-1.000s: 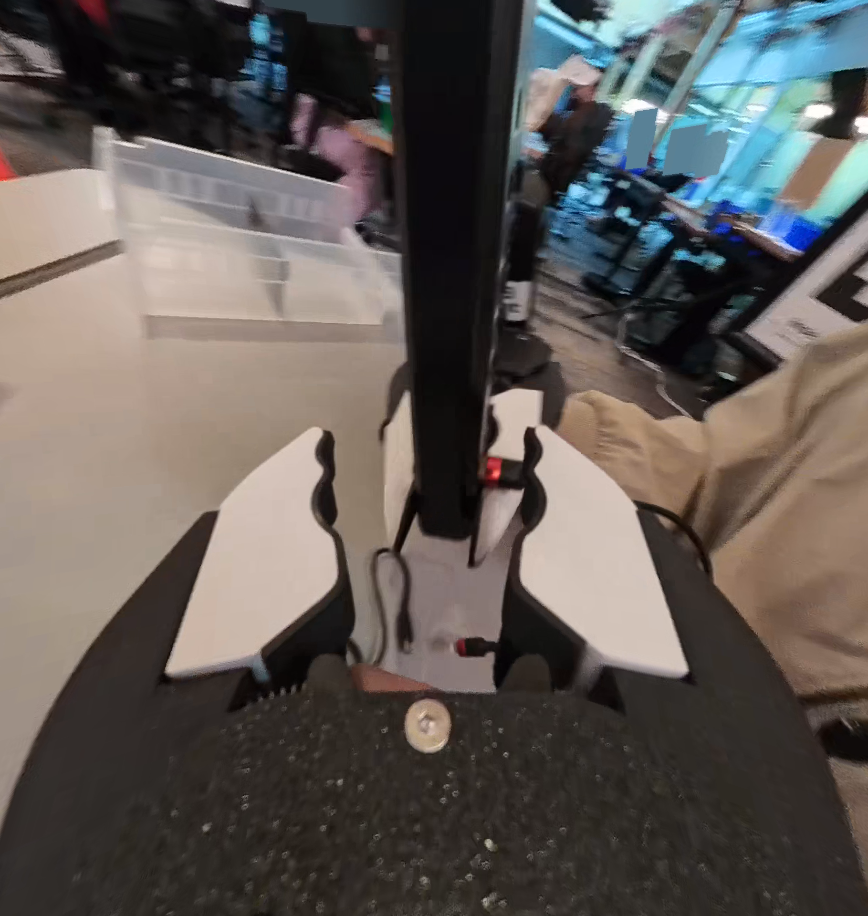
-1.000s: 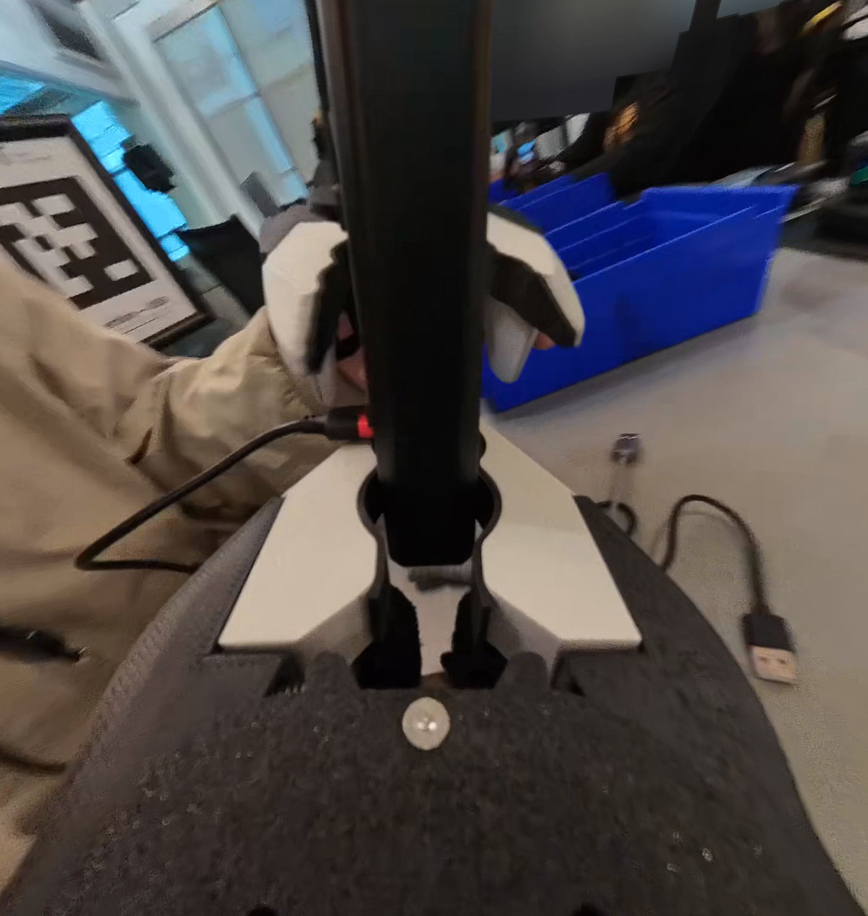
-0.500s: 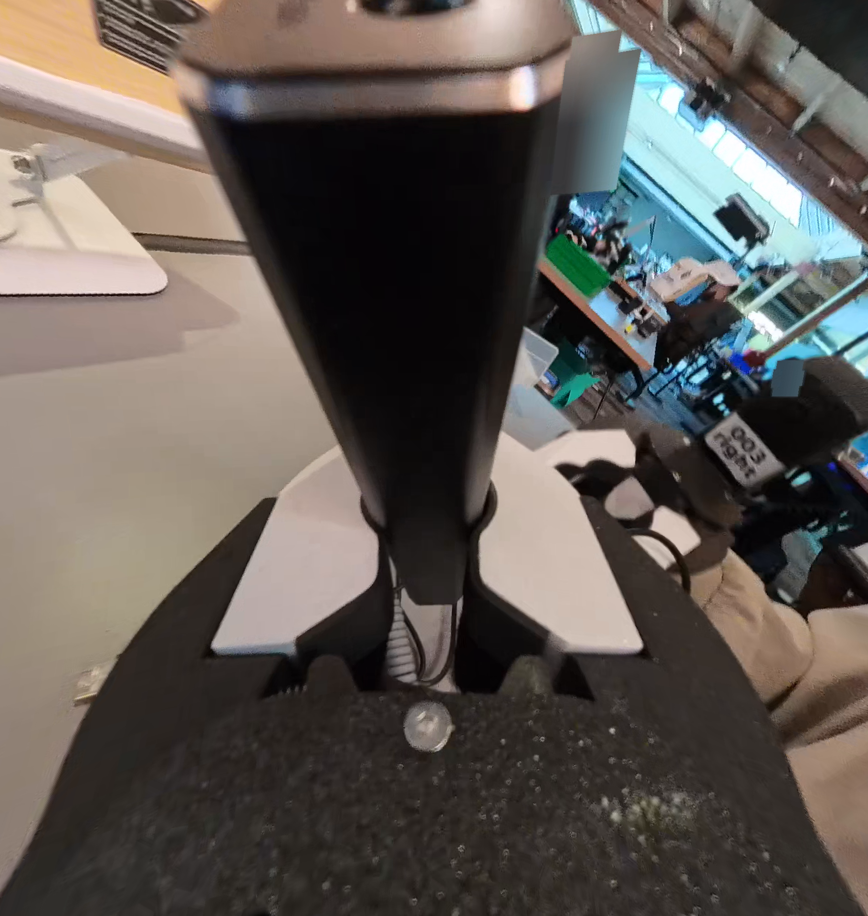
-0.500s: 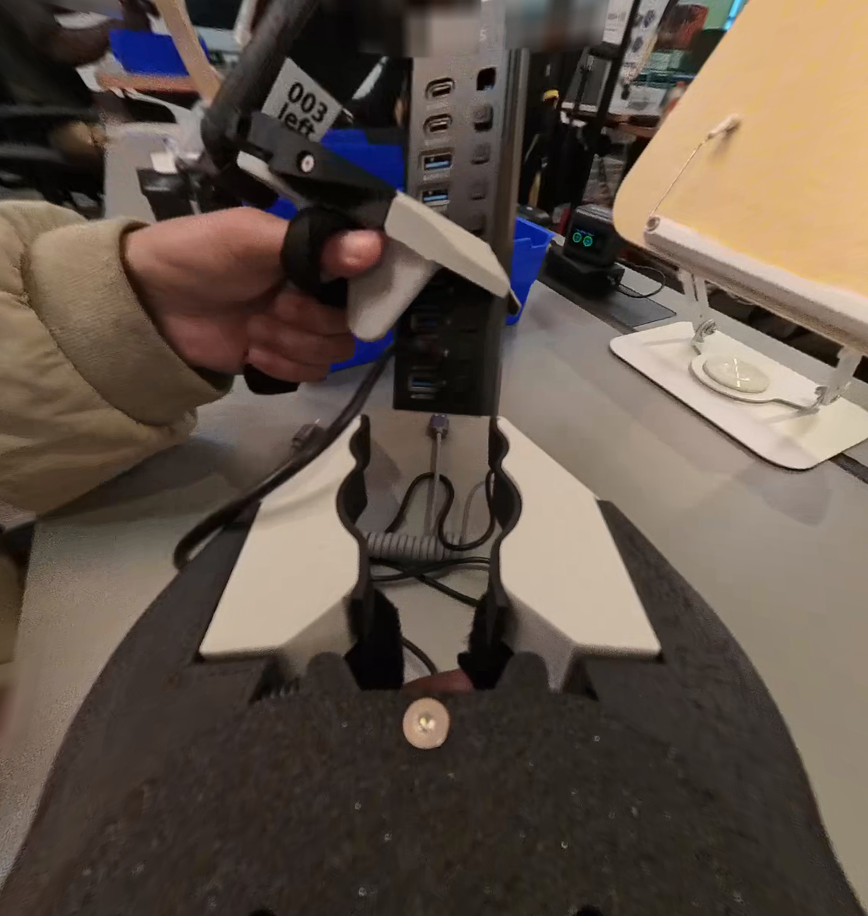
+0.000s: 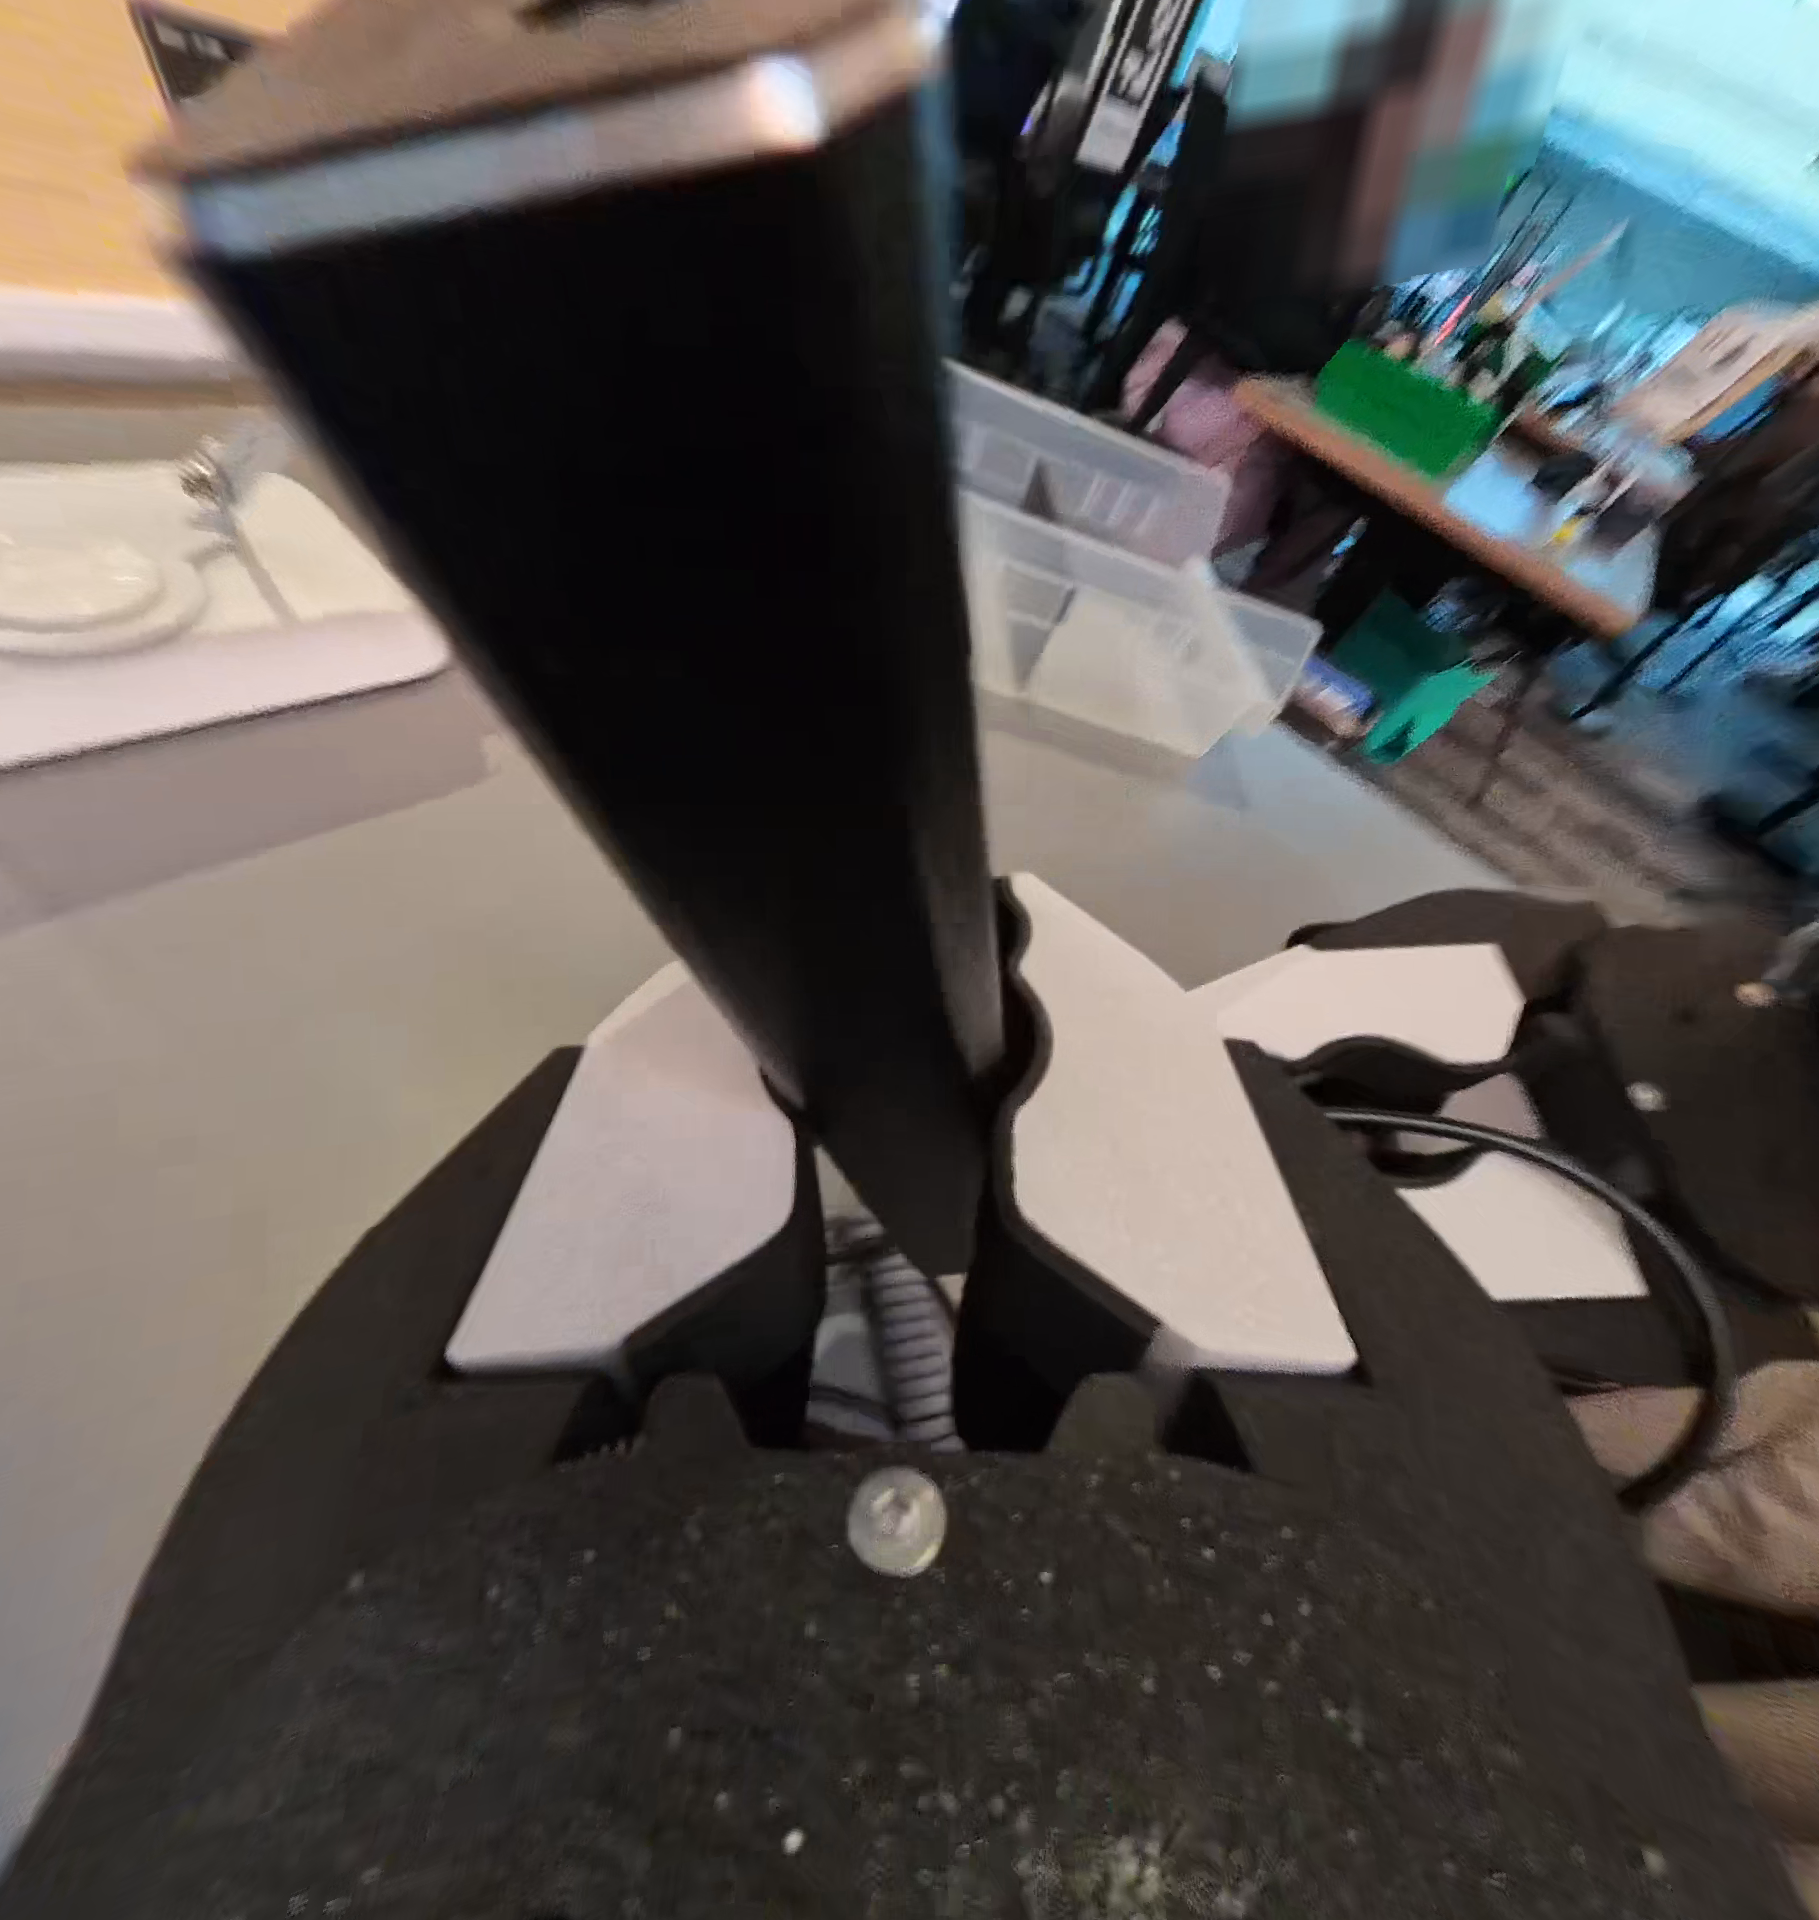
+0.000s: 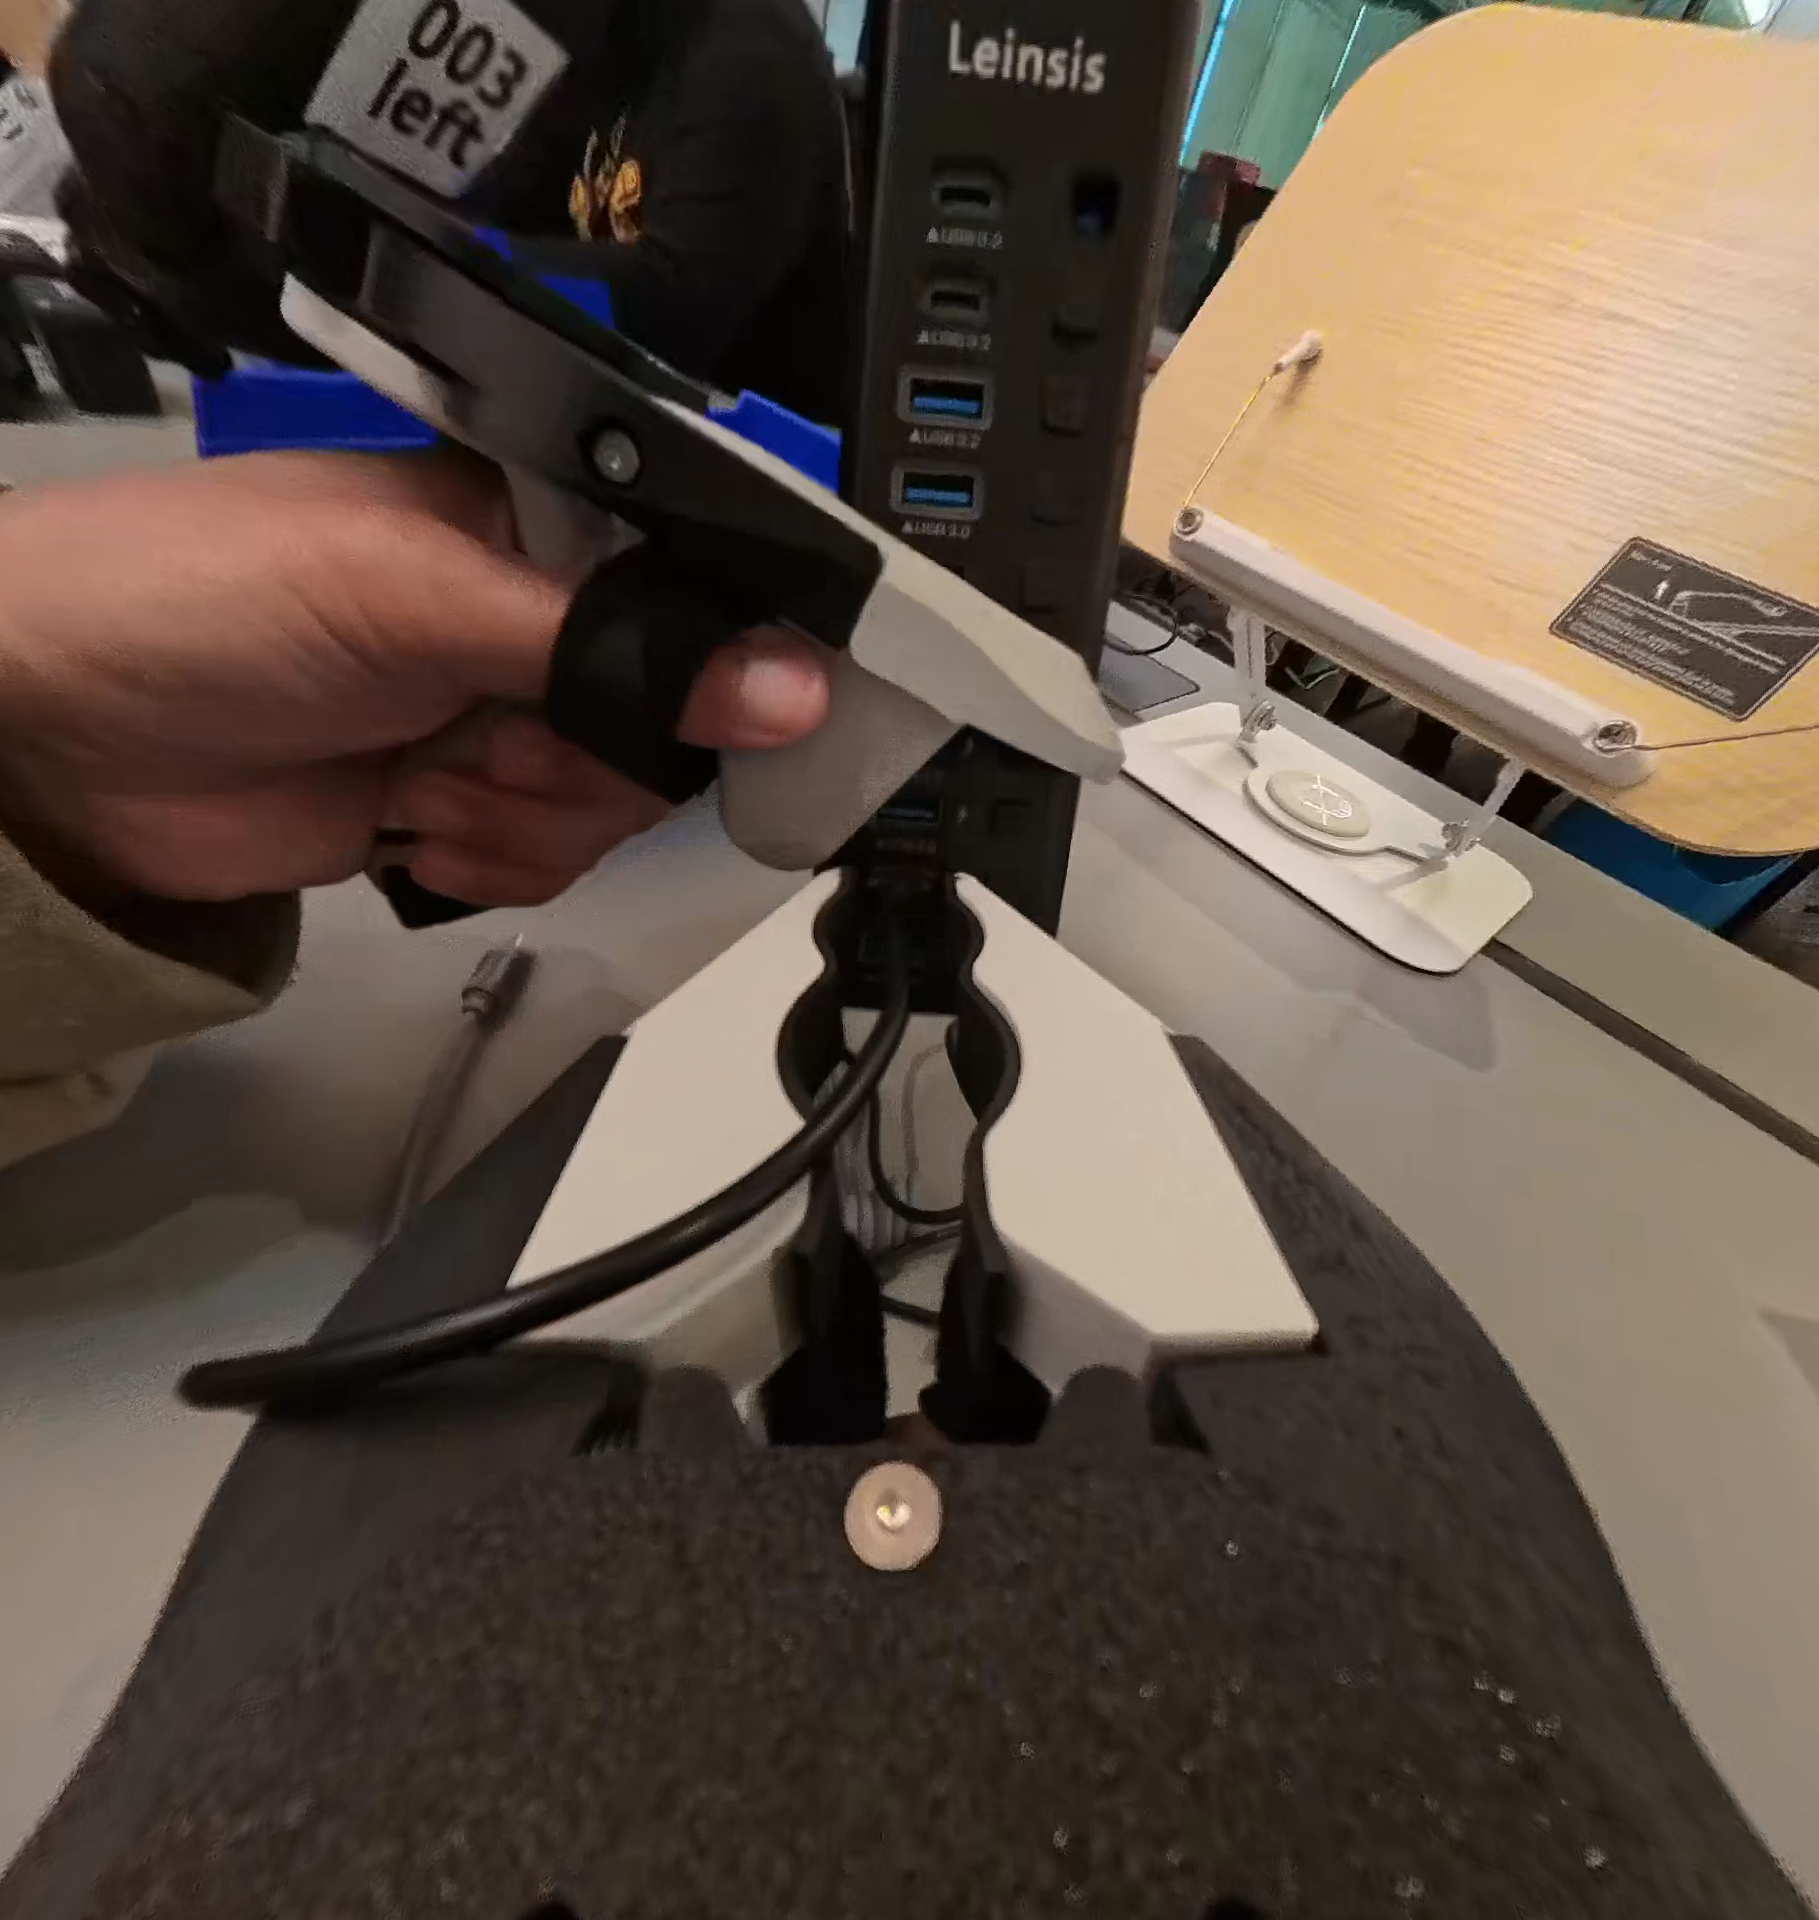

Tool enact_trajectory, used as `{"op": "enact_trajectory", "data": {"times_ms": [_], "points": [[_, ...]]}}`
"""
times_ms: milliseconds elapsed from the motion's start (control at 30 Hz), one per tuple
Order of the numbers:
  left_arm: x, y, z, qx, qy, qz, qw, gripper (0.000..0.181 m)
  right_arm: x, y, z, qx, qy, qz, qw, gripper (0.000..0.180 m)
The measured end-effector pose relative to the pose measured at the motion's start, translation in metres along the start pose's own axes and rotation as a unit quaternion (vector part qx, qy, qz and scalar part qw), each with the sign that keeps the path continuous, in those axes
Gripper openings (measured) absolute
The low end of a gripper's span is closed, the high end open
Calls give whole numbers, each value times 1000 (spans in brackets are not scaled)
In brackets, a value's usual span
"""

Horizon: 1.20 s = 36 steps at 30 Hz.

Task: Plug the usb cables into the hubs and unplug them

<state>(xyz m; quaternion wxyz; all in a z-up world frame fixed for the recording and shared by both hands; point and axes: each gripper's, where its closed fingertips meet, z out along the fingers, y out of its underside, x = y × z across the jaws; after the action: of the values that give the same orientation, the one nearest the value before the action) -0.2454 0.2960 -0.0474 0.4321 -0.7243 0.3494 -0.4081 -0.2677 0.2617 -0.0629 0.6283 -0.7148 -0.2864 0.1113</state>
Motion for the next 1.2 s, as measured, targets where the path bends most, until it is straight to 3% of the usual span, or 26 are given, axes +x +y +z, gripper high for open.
{"op": "enact_trajectory", "data": {"times_ms": [100, 133, 167, 200, 267, 367, 533, 733, 867, 1033, 1100, 1200], "points": [[-2, -2, -2, -8, -10, 37, 999, 32, -1, -3, 0, 8, -13, 27, 1000, 14], [-18, 0, -5, -17, -62, 63, 996, 32, 0, -4, -2, 15, -17, 44, 999, 14], [-53, 4, -16, -41, -172, 135, 975, 30, 14, -17, -15, 57, 1, 66, 996, 14], [-83, 3, -34, -48, -235, 164, 957, 30, 33, -25, -29, 72, 17, 91, 993, 14], [-68, -15, -44, 19, -136, 33, 990, 30, 57, -30, -50, 89, 2, 110, 990, 14], [-20, -21, -27, -9, -97, 122, 988, 30, 91, -1, -47, 39, 7, 141, 989, 14], [-20, -5, -18, -15, -63, 89, 994, 30, 119, 26, -52, -49, 59, 93, 993, 15], [9, 36, -36, -14, -18, 81, 996, 30, 188, 10, -98, -89, 130, 76, 985, 14], [31, 64, -49, -13, -11, 47, 999, 30, 294, 16, -154, -220, 234, 38, 946, 15], [49, 77, -49, -24, 2, 87, 996, 30, 453, 50, -207, -371, 363, -16, 854, 15], [53, 73, -50, -18, 9, 86, 996, 30, 478, 94, -208, -442, 344, 7, 828, 15], [55, 69, -52, -9, 15, 76, 997, 30, 460, 176, -207, -578, 254, 7, 775, 15]]}}
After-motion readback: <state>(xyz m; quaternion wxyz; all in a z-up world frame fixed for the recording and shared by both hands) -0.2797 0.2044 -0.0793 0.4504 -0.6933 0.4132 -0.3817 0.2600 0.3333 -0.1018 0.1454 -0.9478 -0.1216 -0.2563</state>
